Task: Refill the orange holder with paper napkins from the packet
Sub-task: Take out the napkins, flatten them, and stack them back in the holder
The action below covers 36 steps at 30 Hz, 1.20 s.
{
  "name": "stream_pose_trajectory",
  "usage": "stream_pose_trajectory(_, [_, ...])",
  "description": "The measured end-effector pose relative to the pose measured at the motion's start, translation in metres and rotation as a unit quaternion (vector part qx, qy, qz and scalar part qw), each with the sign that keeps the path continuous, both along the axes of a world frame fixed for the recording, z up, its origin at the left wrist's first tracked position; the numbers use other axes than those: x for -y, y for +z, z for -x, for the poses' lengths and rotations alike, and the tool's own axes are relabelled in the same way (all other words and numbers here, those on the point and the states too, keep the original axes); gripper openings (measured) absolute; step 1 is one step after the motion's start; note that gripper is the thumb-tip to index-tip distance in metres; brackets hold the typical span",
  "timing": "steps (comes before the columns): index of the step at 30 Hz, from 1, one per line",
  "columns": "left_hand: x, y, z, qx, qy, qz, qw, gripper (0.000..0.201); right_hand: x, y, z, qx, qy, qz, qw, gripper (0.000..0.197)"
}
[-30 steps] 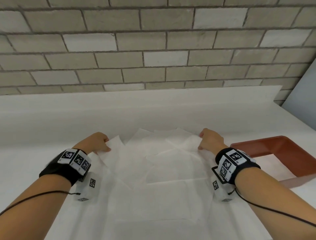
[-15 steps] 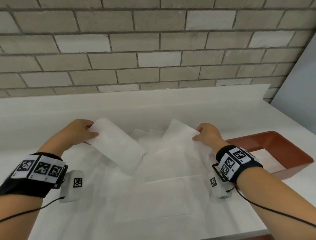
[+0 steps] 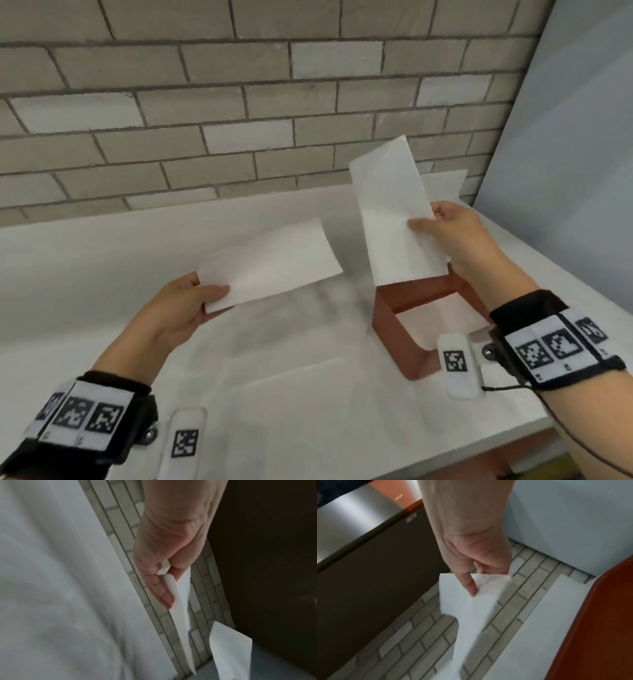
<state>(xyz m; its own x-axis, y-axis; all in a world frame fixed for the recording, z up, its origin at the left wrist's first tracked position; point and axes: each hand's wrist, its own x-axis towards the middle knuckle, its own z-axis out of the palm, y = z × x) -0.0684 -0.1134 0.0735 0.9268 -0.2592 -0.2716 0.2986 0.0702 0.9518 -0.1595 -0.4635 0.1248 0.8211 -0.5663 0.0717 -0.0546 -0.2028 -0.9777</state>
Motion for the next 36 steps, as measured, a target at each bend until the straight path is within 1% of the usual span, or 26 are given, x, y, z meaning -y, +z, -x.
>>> stream_pose_trajectory(2, [0.043,-0.002,0.012,-0.016,-0.026,0.014,0.999,0.031,0.035,0.004,0.016,-0.003,0.013,-0.052,0.999,0.023])
stream_pose_trajectory(4, [0.085,-0.002,0.025,-0.025,-0.049,0.026,0.998,0.031,0.068,0.002,0.031,-0.002,0.015,-0.075,0.997,0.021])
stream_pose_trajectory(8, [0.16,-0.003,0.051,-0.027,-0.088,0.036,0.995,0.034,0.125,-0.005,0.054,0.009,-0.04,-0.106,0.993,0.023])
stream_pose_trajectory(9, [0.176,-0.004,0.057,-0.025,-0.093,0.031,0.995,0.035,0.135,-0.007,0.058,0.018,-0.051,-0.12,0.991,0.024])
stream_pose_trajectory(11, [0.205,-0.009,0.066,-0.014,-0.098,0.002,0.995,0.038,0.15,-0.01,0.065,0.048,-0.075,-0.147,0.985,0.018])
stream_pose_trajectory(13, [0.228,-0.016,0.071,0.005,-0.104,-0.042,0.994,0.043,0.158,-0.012,0.069,0.075,-0.095,-0.162,0.979,0.012])
stream_pose_trajectory(14, [0.237,-0.019,0.073,0.019,-0.11,-0.068,0.991,0.048,0.162,-0.013,0.071,0.086,-0.104,-0.162,0.977,0.013])
stream_pose_trajectory(16, [0.253,-0.024,0.078,0.051,-0.129,-0.133,0.981,0.052,0.166,-0.017,0.072,0.101,-0.121,-0.161,0.974,0.014])
stream_pose_trajectory(18, [0.265,-0.027,0.081,0.075,-0.154,-0.196,0.965,0.045,0.171,-0.02,0.071,0.112,-0.134,-0.162,0.971,0.011])
stream_pose_trajectory(20, [0.276,-0.029,0.085,0.083,-0.163,-0.244,0.952,0.036,0.174,-0.025,0.069,0.117,-0.142,-0.164,0.969,0.014])
stream_pose_trajectory(21, [0.281,-0.029,0.087,0.078,-0.164,-0.262,0.948,0.036,0.175,-0.027,0.067,0.117,-0.142,-0.164,0.969,0.014])
stream_pose_trajectory(29, [0.296,-0.033,0.097,0.055,-0.196,-0.325,0.923,0.059,0.179,-0.04,0.059,0.11,-0.121,-0.14,0.977,0.01])
stream_pose_trajectory(32, [0.298,-0.032,0.102,0.038,-0.195,-0.344,0.918,0.059,0.175,-0.043,0.056,0.104,-0.116,-0.101,0.983,0.017])
stream_pose_trajectory(34, [0.301,-0.031,0.105,0.03,-0.195,-0.359,0.912,0.058,0.169,-0.043,0.057,0.109,-0.105,-0.062,0.987,0.013])
stream_pose_trajectory(36, [0.304,-0.03,0.106,0.029,-0.205,-0.386,0.899,0.063,0.162,-0.042,0.059,0.128,-0.08,-0.009,0.988,0.012])
